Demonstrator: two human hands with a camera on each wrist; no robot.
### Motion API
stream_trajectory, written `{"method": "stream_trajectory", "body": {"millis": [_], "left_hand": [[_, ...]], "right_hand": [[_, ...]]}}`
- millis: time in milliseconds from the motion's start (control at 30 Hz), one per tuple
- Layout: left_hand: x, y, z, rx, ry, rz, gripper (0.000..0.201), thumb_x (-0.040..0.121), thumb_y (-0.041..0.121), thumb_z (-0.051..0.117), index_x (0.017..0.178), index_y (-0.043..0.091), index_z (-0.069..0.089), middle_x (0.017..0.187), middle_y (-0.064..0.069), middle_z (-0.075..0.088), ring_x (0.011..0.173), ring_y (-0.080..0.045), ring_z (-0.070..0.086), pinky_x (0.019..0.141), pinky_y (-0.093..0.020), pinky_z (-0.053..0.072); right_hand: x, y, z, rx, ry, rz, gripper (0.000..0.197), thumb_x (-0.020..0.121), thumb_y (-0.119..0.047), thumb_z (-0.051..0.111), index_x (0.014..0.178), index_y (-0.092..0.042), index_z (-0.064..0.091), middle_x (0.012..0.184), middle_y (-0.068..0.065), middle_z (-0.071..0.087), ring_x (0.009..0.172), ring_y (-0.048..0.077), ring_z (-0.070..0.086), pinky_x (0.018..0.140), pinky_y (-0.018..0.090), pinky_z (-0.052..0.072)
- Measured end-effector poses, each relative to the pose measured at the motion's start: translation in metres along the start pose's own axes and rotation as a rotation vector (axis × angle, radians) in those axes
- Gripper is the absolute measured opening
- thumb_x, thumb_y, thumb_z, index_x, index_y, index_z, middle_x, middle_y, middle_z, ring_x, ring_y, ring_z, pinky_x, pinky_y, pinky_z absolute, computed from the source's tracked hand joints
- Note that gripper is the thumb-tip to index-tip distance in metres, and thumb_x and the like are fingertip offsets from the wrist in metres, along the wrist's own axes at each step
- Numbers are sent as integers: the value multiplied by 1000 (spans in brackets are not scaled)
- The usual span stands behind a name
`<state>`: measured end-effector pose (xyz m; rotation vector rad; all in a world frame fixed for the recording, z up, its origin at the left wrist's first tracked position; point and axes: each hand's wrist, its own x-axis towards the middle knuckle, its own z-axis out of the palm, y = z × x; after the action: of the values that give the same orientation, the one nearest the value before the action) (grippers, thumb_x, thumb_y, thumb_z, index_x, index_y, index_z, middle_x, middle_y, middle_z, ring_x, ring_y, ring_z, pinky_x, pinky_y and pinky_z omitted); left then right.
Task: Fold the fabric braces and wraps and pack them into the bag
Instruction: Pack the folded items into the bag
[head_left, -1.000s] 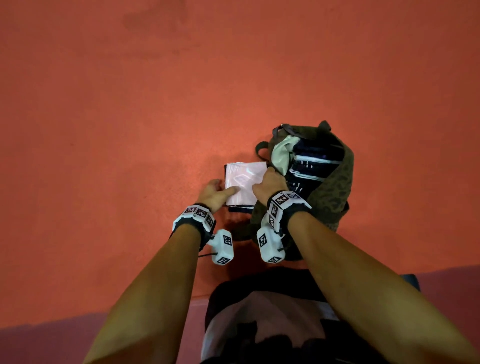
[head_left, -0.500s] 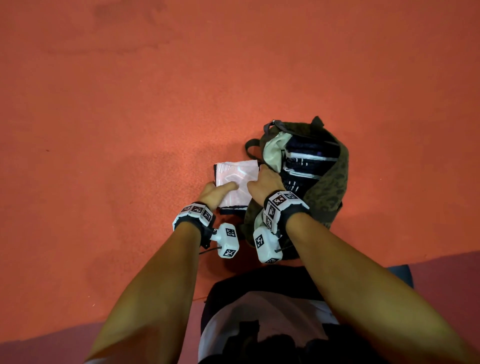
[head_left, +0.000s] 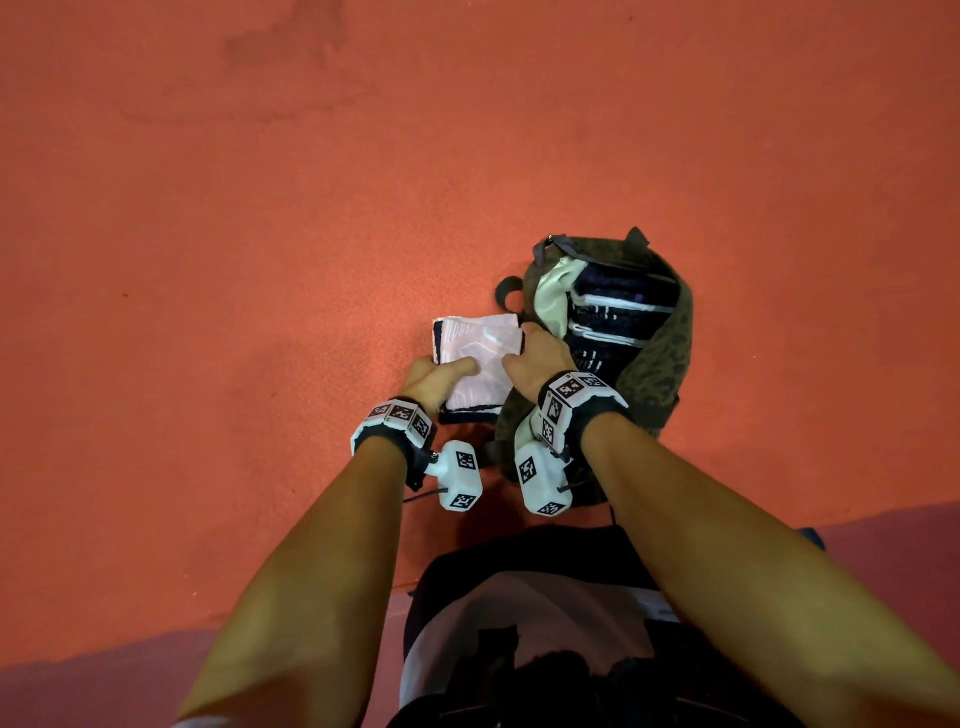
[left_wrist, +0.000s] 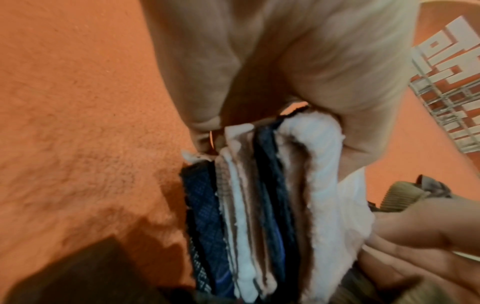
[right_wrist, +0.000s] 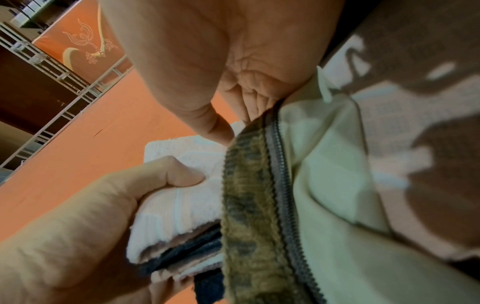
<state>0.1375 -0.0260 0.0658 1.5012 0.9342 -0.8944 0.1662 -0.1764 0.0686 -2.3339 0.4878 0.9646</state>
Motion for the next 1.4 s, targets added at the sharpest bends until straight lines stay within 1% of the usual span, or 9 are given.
{"method": "stream_trajectory", "body": {"millis": [100,267,367,467,567,700,1000,1100,1400], "left_hand": [[-6,2,-6,-7,42,27,26,86,23,71,97,10,52,82,-1,60,70,-13,58,50,-24,42],[-20,4,-18,-42,110,110,47,77,33,76,111,10,53,96,-4,63,82,-18,61,61,-28,44],[-34,15,-21,-79,133,180,67,61,42,78,114,10,52,108,-10,67,90,-24,65,75,-37,53],[-46,26,-18,-107,122,240,55,60,38,79,102,13,54,105,-11,70,90,-27,69,78,-40,56],[-58,33,-11,-119,111,274,35,76,27,77,96,17,50,98,-5,65,83,-20,65,69,-32,53],[-71,38,-4,-109,85,327,48,73,26,79,111,7,55,104,-10,70,81,-20,69,57,-27,51],[-88,43,13,-110,55,400,79,49,36,82,117,2,61,105,-15,73,83,-26,74,58,-30,54],[-91,44,17,-152,41,433,81,48,35,84,118,1,61,107,-17,73,88,-30,74,70,-44,61],[-109,30,51,-175,-179,441,61,46,29,80,102,6,69,100,-15,70,91,-32,67,81,-42,54]], "right_hand": [[-6,3,-1,67,9,-33,44,88,-14,55,131,-10,55,127,13,63,119,33,57,99,35,47],[-22,14,-7,200,15,-91,45,89,-9,56,134,-10,60,131,5,65,123,22,58,111,32,40],[-33,20,-10,238,47,-110,39,91,-8,52,128,-12,65,126,5,66,120,23,58,104,26,43],[-44,26,-12,230,126,-157,36,95,-11,47,125,-12,68,127,7,66,118,26,59,98,25,44],[-51,37,-22,291,172,-109,27,90,-17,57,110,-19,75,115,2,73,108,25,64,96,31,50],[-61,51,-37,367,167,-75,25,83,-5,55,89,-14,78,89,4,77,85,19,67,69,23,52],[-72,69,-55,330,259,-1,20,83,-5,56,85,-4,76,91,13,75,90,31,68,79,41,59],[-74,77,-61,353,246,-2,19,87,-8,57,89,-3,75,97,12,74,92,31,66,84,40,57],[-86,85,-90,417,284,13,77,103,-56,14,95,-8,73,104,16,68,97,33,60,92,39,45]]}}
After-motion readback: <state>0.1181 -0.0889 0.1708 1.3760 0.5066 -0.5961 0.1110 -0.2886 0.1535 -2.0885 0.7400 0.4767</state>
